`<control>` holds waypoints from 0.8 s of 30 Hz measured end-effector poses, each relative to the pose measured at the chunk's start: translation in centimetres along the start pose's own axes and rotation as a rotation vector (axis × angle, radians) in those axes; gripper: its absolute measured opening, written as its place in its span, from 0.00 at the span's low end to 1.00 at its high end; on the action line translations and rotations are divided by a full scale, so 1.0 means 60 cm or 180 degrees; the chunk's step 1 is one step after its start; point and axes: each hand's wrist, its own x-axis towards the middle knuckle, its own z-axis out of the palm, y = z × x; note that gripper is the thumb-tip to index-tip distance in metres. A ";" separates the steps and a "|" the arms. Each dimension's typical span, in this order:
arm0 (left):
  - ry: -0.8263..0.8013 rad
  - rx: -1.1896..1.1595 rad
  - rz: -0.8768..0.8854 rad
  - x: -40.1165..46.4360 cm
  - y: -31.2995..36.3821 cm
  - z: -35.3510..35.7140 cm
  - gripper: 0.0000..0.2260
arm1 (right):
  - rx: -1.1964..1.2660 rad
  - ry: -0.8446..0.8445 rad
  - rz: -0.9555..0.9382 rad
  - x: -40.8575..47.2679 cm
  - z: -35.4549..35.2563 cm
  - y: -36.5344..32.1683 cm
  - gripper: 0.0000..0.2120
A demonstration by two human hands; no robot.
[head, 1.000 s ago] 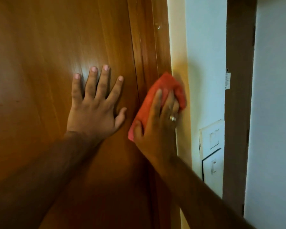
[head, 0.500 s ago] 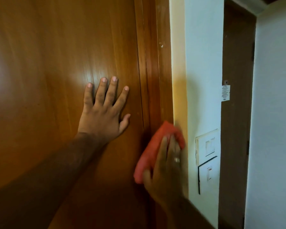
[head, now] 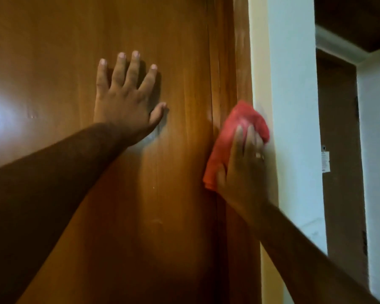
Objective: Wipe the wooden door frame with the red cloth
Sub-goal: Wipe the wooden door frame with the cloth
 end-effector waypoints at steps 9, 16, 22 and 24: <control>0.0022 0.0113 0.0056 0.008 -0.012 0.019 0.37 | -0.0288 0.0252 -0.0070 0.182 -0.033 -0.025 0.50; 0.0017 0.0130 0.0116 0.008 -0.025 0.025 0.36 | -0.0560 0.0446 -0.0257 0.440 -0.094 -0.054 0.45; -0.0020 0.0210 0.0112 0.005 -0.022 0.023 0.36 | 0.0045 0.0337 -0.0381 0.413 -0.089 -0.035 0.43; -0.0023 0.0214 0.0117 0.005 -0.023 0.022 0.36 | 0.0007 0.0384 -0.0409 0.348 -0.065 -0.024 0.42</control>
